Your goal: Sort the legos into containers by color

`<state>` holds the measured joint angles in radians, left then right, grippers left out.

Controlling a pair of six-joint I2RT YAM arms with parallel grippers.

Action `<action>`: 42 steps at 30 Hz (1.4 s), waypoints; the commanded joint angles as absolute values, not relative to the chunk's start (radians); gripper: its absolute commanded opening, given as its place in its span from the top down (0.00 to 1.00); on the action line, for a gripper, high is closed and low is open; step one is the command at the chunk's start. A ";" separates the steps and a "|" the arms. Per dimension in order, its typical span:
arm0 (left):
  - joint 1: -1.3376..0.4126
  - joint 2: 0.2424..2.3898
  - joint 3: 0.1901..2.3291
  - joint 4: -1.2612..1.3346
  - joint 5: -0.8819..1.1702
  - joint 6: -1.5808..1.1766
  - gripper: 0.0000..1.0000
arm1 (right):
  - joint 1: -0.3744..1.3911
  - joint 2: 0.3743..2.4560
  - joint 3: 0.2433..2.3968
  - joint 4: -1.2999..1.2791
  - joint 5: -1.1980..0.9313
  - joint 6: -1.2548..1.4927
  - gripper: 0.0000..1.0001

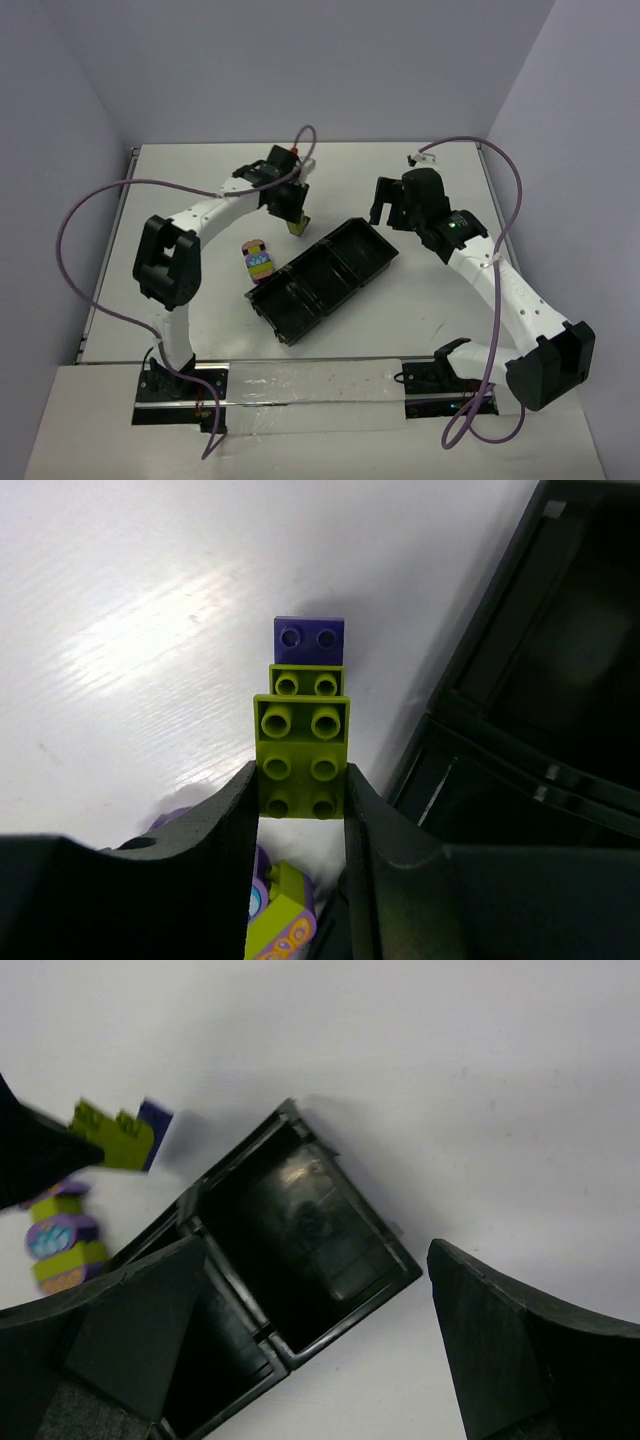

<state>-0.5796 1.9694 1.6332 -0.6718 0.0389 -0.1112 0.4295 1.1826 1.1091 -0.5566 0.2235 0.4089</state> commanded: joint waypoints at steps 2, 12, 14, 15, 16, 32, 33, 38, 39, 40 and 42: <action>-0.434 1.683 1.543 -0.455 0.380 -0.323 1.00 | 0.433 1.096 1.127 -0.430 -0.123 0.286 0.01; -0.282 1.481 1.279 -0.062 0.961 -0.571 1.00 | 0.309 1.089 1.030 -0.180 -0.791 0.364 0.03; -0.276 1.462 1.250 0.008 1.056 -0.625 1.00 | 0.299 1.109 1.021 -0.108 -0.919 0.414 0.03; -0.275 1.451 1.227 0.082 1.100 -0.659 1.00 | 0.297 1.119 1.017 -0.074 -0.952 0.435 0.03; -0.275 1.443 1.207 0.135 1.127 -0.686 1.00 | 0.295 1.125 1.014 -0.050 -0.967 0.452 0.03; -0.276 1.396 1.143 0.384 1.236 -0.848 1.00 | 0.337 1.313 1.049 0.327 -0.984 0.728 0.11; -0.276 1.395 1.143 0.386 1.236 -0.849 1.00 | 0.339 1.324 1.052 0.318 -0.983 0.724 0.12; -0.276 1.396 1.141 0.394 1.235 -0.859 1.00 | 0.375 1.359 1.087 0.366 -1.000 0.738 0.14; -0.277 1.397 1.141 0.401 1.235 -0.865 1.00 | 0.376 1.364 1.088 0.375 -1.002 0.744 0.16; -0.278 1.397 1.140 0.409 1.235 -0.871 1.00 | 0.377 1.368 1.089 0.382 -1.003 0.750 0.18; -0.278 1.397 1.138 0.416 1.236 -0.876 1.00 | 0.379 1.377 1.087 0.404 -1.002 0.763 0.25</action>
<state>-0.2790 1.4258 1.1374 0.3312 1.2102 -0.8596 0.3693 1.3667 1.0348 0.2915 -0.9764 0.7287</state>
